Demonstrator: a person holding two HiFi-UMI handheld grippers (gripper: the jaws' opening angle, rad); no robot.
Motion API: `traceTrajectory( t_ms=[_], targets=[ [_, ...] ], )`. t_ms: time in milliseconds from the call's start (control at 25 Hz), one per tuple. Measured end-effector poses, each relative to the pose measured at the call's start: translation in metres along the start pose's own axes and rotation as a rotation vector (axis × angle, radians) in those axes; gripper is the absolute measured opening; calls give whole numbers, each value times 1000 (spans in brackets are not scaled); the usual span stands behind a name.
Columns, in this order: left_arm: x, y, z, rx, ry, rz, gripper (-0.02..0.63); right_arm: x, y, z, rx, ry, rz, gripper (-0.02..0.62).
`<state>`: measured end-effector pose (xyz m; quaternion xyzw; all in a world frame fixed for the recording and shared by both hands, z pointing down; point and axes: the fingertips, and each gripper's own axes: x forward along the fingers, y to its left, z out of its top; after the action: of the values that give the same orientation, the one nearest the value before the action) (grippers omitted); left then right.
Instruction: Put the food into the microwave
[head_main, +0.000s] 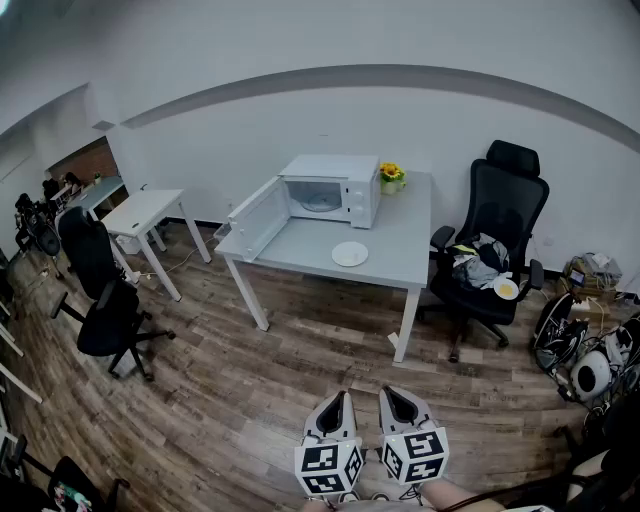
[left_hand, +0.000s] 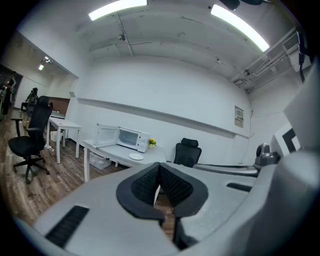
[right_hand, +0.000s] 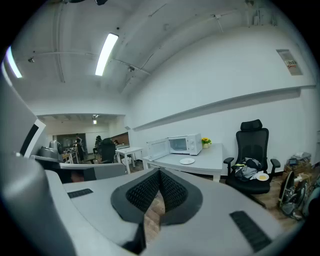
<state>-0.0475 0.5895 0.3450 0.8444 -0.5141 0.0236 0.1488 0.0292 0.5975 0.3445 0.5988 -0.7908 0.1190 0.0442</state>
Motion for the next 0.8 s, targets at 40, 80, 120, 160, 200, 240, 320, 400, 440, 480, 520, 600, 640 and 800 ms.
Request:
traceTrajectory(
  t_ms=[40, 80, 120, 160, 200, 240, 320, 400, 440, 480, 520, 600, 640, 800],
  targets=[
    [0, 2, 0, -1, 0, 1, 2, 1, 1, 0, 2, 1, 0, 15],
    [0, 5, 0, -2, 1, 2, 2, 2, 2, -1, 3, 3, 0, 15],
    [0, 7, 0, -3, 1, 2, 2, 3, 3, -1, 3, 4, -1, 15],
    [0, 8, 0, -4, 0, 3, 2, 5, 3, -2, 3, 4, -1, 15],
    [1, 10, 0, -5, 0, 4, 2, 5, 4, -2, 2, 4, -1, 15],
    [1, 11, 0, -5, -1, 5, 2, 6, 4, -2, 1, 3, -2, 15],
    [2, 13, 0, -7, 1, 6, 2, 7, 5, -2, -1, 0, -4, 15],
    [3, 15, 0, -9, 5, 4, 2, 10, 5, -2, 2, -1, -6, 15],
    [4, 16, 0, -10, 6, 3, 2, 11, 5, -2, 7, -2, -8, 15],
    [5, 17, -1, -11, 8, 3, 2, 12, 5, -2, 12, -4, -12, 15],
    [5, 18, -1, -11, 9, 2, 2, 13, 4, -3, 16, -6, -17, 15],
    [6, 22, 0, -12, 12, 1, 2, 15, 5, -3, 20, -5, -25, 15],
    [7, 24, 0, -13, 15, 0, 2, 17, 6, -3, 21, -2, -29, 15],
    [6, 36, 2, -15, 23, -7, 2, 25, 13, -5, 27, 9, -49, 15]
  ],
)
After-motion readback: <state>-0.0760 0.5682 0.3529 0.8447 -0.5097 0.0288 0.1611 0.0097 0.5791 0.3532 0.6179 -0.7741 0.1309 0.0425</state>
